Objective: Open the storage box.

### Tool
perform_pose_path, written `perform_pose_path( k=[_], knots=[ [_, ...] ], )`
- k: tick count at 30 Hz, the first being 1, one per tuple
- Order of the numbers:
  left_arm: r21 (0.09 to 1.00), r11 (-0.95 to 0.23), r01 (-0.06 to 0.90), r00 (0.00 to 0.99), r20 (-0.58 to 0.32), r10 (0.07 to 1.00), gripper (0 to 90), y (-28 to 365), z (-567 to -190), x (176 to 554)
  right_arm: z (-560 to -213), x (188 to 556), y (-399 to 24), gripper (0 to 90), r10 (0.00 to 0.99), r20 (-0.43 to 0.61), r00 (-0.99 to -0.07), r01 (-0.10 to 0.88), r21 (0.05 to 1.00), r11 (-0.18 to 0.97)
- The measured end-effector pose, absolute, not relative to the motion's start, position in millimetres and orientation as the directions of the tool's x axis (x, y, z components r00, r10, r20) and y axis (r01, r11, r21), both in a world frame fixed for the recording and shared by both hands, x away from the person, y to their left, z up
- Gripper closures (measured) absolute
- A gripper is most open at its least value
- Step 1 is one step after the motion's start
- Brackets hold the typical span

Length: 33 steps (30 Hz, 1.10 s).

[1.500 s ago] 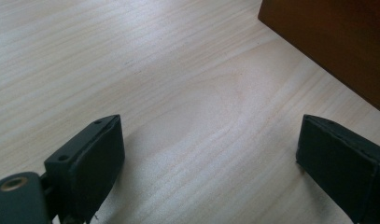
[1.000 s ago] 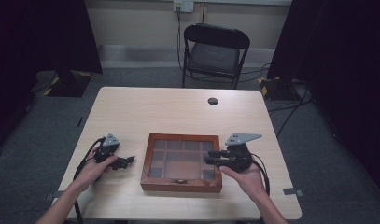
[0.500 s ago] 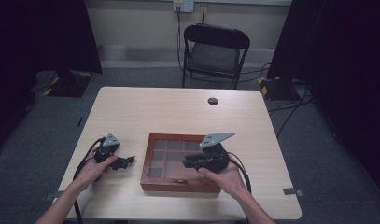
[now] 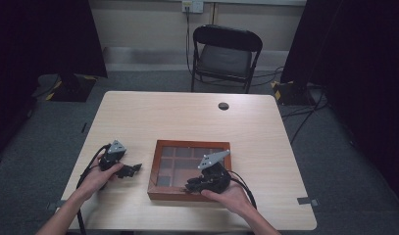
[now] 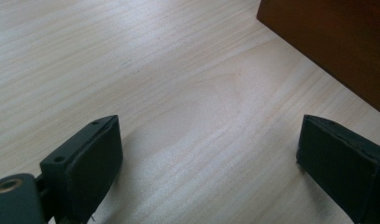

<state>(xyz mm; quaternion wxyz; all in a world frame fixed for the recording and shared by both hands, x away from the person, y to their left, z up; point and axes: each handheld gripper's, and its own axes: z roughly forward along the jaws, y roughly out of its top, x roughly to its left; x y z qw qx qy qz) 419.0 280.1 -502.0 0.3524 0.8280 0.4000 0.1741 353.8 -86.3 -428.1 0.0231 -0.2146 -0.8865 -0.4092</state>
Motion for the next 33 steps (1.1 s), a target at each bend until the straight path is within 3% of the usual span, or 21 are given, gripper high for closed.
perform_pose_path(
  k=[33],
  knots=[
    [0.723, -0.432, 0.539, 0.619, 0.007, 0.785, 6.5, 280.0, -502.0, 419.0, -431.9, 349.5, -81.5, 81.9, 0.330, 0.179, -0.927, 0.356, 0.700, 0.619]
  ],
)
